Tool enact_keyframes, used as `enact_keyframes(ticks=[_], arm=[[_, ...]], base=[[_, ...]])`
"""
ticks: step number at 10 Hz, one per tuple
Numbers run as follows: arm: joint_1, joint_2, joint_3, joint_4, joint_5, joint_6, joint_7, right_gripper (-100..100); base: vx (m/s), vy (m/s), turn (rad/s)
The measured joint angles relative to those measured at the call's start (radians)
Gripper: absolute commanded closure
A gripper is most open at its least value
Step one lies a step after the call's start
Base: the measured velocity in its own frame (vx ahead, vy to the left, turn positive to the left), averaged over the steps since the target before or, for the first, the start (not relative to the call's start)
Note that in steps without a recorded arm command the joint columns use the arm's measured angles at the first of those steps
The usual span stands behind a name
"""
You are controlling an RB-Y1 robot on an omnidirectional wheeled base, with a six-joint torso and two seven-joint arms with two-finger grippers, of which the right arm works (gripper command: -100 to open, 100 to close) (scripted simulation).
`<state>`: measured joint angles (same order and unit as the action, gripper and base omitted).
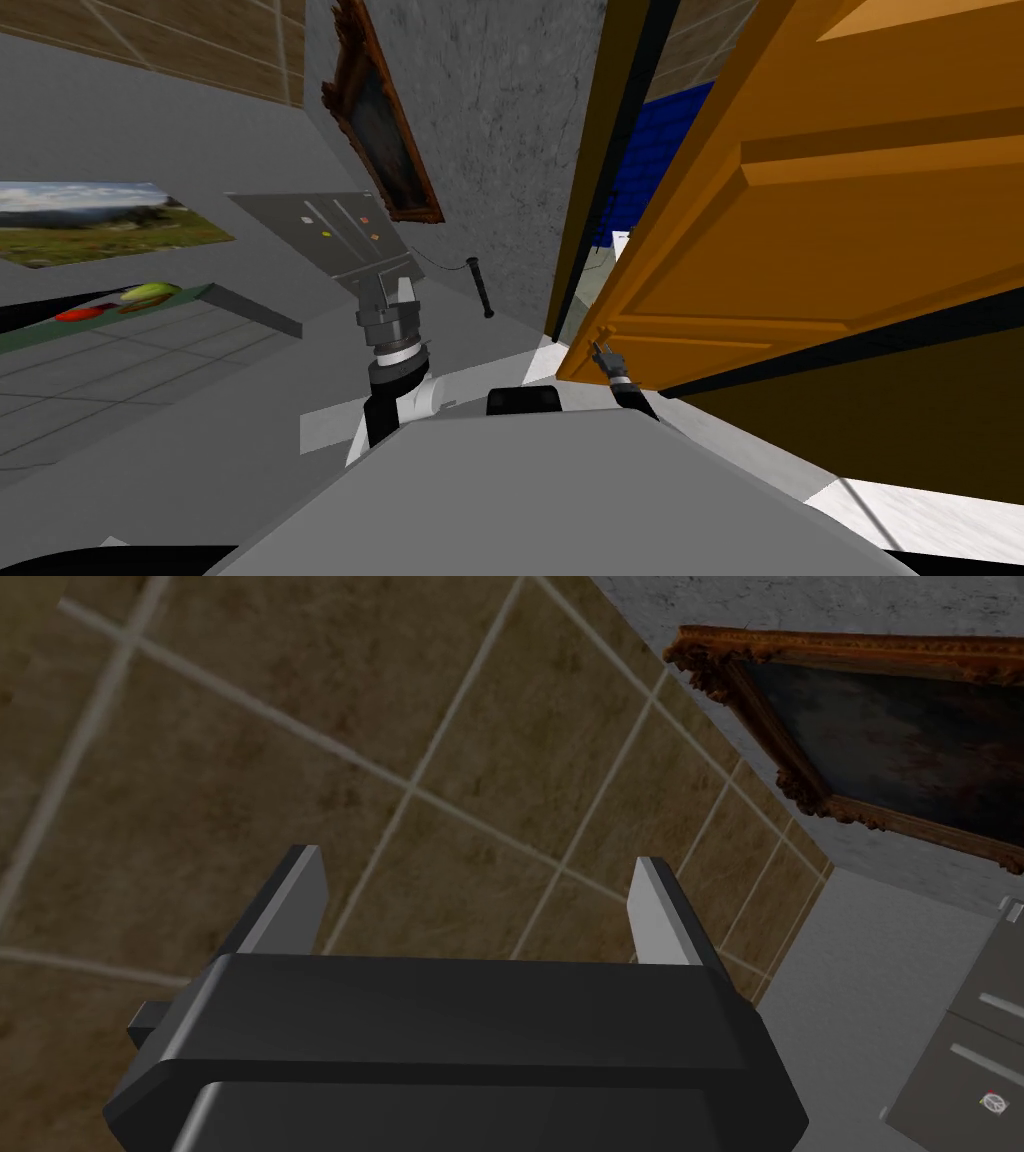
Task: Pull the door open
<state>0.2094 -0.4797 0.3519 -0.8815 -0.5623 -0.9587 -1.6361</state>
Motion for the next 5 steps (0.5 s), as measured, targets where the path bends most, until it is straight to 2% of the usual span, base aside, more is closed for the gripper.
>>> enact_keyframes(ticks=[2,3,4,5], arm=[[0.020,-0.024,0.024,-0.002,0.011,-0.026,-0.024,100],[0.027,-0.033,0.034,-0.002,0.016,-0.038,-0.035,100],[0.029,-0.033,0.038,0.000,0.017,-0.039,-0.037,100],[0.038,-0.043,0.041,-0.007,0.019,-0.043,-0.042,100]], base=[[-0.224,-0.040,0.112],[-0.113,-0.016,0.026],[-0.152,-0.013,0.133],[-0.215,-0.054,0.120]])
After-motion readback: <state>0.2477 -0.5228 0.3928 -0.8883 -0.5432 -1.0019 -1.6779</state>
